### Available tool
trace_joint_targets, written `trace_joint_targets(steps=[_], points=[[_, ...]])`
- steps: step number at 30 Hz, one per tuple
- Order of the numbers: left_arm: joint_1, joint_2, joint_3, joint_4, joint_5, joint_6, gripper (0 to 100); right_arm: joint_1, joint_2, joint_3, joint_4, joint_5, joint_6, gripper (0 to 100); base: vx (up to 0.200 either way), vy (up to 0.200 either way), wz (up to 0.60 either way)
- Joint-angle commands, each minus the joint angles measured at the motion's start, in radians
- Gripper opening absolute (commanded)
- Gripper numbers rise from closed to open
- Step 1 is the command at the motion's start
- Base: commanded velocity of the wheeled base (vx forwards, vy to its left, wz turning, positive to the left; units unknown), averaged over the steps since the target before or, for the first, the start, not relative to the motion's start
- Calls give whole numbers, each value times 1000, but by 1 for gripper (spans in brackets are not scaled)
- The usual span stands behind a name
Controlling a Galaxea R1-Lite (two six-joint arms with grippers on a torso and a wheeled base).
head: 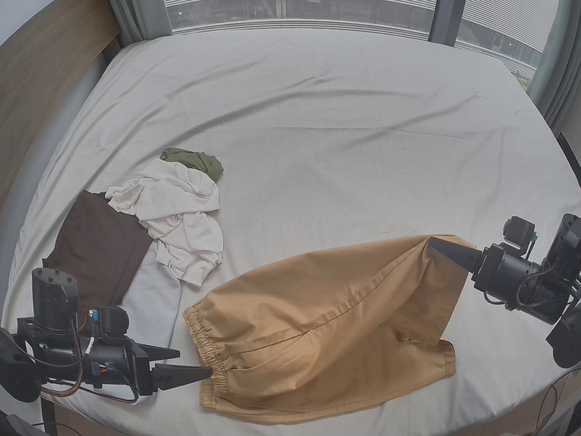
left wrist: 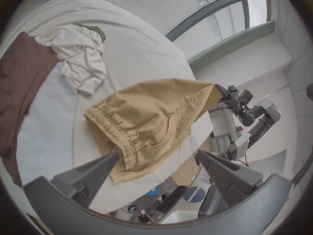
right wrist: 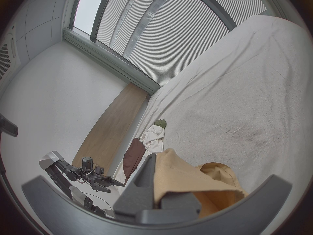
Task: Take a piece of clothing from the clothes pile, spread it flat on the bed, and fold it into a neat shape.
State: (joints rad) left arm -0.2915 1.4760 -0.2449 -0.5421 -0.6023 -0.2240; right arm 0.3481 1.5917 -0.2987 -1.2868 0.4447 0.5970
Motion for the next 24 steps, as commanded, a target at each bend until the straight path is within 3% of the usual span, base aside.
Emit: trace_joint_targets(steps=[1, 24], points=[[-15, 107, 32, -58, -1, -1, 100, 0, 7, -5, 0, -1, 0, 0, 0, 0, 0], [-31, 333, 47, -252, -2, -8, 100, 5, 2, -7, 0, -1, 0, 0, 0, 0, 0]])
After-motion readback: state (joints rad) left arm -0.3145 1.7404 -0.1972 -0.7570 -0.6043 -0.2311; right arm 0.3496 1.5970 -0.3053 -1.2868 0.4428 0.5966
